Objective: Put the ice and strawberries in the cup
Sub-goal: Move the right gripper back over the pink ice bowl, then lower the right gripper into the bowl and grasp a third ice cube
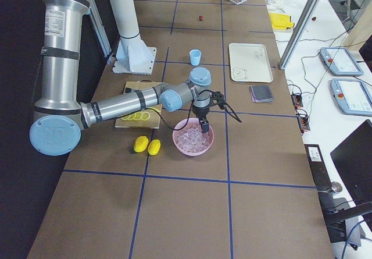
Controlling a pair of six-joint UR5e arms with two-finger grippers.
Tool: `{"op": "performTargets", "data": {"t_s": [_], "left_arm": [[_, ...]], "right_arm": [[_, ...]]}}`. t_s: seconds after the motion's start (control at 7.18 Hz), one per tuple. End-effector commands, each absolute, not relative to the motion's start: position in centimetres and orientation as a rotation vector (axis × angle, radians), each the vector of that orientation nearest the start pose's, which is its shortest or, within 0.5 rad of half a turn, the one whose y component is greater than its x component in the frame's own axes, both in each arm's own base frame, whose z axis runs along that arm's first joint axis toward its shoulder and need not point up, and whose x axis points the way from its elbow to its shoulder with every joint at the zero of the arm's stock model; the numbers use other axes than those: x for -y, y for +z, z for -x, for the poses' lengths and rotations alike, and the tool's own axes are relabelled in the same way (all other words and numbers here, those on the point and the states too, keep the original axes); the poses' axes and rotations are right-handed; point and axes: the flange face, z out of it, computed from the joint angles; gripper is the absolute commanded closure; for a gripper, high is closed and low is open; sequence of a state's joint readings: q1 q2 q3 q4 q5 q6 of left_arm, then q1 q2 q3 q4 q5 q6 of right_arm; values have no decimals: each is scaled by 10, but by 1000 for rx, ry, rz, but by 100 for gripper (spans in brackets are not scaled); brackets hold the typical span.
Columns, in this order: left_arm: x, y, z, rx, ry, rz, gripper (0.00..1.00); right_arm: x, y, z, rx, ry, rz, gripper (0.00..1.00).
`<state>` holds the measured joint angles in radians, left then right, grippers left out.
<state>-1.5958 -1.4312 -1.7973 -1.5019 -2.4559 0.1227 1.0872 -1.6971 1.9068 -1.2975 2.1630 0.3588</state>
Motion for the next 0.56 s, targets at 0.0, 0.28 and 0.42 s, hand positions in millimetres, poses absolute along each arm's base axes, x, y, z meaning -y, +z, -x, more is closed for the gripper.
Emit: {"op": "performTargets", "data": {"t_s": [0.0,0.28,0.42], "left_arm": [[431,610,67,-882,100,-84,0],[431,609,67,-882,101,-85,0],[431,609,67,-882,101,-85,0]], "right_arm": [[430,565,138,746,-200,-206,2],[424,577,132,714,-184,-206,4],[423,579,132,708,-183,-206,8]]}}
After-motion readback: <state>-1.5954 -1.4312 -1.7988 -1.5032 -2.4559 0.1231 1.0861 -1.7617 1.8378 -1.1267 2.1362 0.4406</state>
